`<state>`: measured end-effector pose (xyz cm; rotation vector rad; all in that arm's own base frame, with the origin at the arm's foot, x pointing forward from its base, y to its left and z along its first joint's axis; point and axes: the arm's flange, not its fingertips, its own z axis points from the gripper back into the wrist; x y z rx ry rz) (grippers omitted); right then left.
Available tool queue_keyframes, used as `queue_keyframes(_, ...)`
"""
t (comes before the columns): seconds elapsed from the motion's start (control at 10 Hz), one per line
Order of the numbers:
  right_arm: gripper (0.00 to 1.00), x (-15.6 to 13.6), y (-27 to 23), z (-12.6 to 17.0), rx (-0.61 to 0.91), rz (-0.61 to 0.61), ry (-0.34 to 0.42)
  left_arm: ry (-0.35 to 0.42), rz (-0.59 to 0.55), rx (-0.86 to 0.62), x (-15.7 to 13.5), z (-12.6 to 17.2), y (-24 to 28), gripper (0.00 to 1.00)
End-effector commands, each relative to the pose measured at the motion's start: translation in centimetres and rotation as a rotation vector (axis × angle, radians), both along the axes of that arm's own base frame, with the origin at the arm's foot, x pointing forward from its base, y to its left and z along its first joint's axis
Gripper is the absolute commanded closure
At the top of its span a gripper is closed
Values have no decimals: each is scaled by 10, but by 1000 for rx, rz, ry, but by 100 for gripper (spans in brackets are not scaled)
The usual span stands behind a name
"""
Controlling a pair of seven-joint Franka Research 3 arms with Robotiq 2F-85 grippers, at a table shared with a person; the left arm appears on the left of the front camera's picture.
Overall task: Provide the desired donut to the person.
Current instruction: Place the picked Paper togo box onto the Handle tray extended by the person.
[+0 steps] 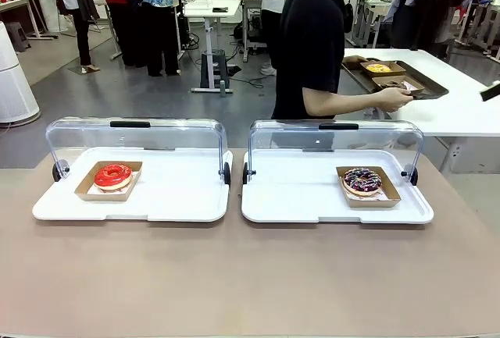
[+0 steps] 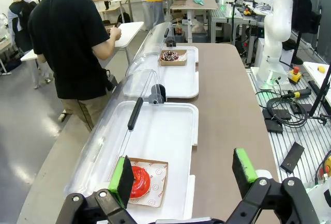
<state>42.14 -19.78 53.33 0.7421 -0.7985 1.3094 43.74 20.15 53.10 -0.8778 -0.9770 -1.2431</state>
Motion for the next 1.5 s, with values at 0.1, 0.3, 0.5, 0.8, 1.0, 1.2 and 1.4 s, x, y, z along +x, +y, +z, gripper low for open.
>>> queue_keyframes(0.1,0,-1,-45,-7,162,-6,-50,-2,5,4,0,2,0,0)
queue_keyframes(0.3,0,-5,-59,-6,196,-28,-68,-2,5,4,0,2,0,0)
queue_keyframes(0.5,0,-13,-56,-11,168,-46,-45,-2,5,4,0,2,0,0)
queue_keyframes(0.8,0,-13,-56,-11,168,-46,-45,-2,5,4,0,2,0,0)
queue_keyframes(1.0,0,-13,-56,-11,168,-46,-45,-2,5,4,0,2,0,0)
queue_keyframes(1.2,0,-13,-56,-11,168,-46,-45,-2,5,4,0,2,0,0)
queue_keyframes(1.4,0,-13,-56,-11,168,-46,-45,-2,5,4,0,2,0,0)
